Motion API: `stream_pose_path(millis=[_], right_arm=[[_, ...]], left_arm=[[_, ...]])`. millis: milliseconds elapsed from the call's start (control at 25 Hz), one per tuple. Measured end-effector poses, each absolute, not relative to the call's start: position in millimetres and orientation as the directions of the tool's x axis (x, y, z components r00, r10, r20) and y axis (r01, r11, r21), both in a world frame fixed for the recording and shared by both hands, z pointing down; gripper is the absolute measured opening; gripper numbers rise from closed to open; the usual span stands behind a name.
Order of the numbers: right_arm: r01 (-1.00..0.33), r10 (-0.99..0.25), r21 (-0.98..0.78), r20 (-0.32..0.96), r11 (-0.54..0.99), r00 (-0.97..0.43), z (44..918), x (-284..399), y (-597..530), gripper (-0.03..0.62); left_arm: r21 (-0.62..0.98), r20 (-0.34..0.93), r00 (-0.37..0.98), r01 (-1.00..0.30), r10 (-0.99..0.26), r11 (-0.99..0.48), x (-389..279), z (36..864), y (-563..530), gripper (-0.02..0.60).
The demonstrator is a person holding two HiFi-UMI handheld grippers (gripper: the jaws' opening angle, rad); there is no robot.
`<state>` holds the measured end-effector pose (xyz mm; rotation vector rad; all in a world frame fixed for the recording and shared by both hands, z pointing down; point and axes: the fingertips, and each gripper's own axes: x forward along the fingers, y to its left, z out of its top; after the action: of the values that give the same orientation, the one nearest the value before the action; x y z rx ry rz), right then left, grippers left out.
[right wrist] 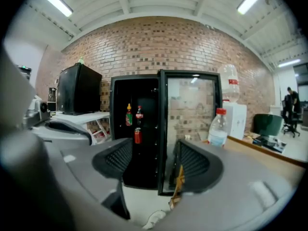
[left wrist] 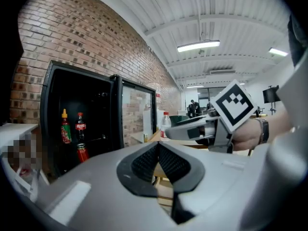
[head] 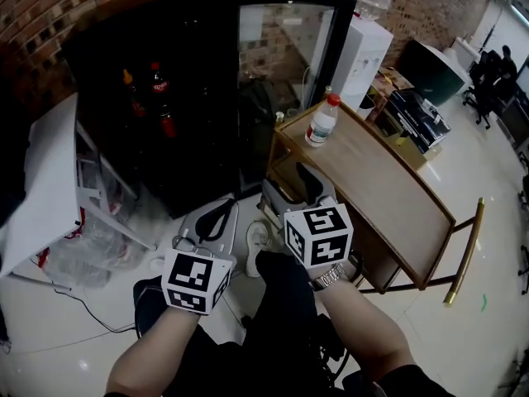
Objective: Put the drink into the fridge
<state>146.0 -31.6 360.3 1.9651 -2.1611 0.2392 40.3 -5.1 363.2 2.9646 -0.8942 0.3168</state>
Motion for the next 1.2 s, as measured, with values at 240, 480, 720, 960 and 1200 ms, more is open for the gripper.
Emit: stream_pose_path(millis=[240, 480, 720, 960, 1200], right_arm=[[-1.0, -0.965, 0.019, 0.264, 0.006, 0.0, 364, 186, -28, 0.308], [-0.995, -0.958, 0.029, 0.269, -0.091, 0.096, 364, 230, -49, 0.308], [-0.989, -0.946, 0.033, 0.289, -0.144, 0.147, 367, 263, -70, 0.308], [-0.979, -0.928, 0.028, 0.314, -0.201, 0.2, 374, 302, -90, 0.308], [-0.972, -0.92, -0.005, 0.323, -0.235, 0.22, 387, 332, -112, 0.33]], left_arm=[[-0.026, 0.215, 0.825, -0.53, -0.523, -0.847, 55, 372, -3, 0.005], [-0.023, 0.22, 0.831, -0.519, -0.511, -0.854, 70, 377, -25, 0.005], [-0.025, 0.2, 0.857, -0.479, -0.474, -0.877, 107, 365, -55, 0.005], [-0.025, 0.185, 0.895, -0.409, -0.406, -0.912, 159, 356, -85, 0.005], [-0.055, 0.195, 0.924, -0.324, -0.329, -0.944, 206, 352, -108, 0.005]])
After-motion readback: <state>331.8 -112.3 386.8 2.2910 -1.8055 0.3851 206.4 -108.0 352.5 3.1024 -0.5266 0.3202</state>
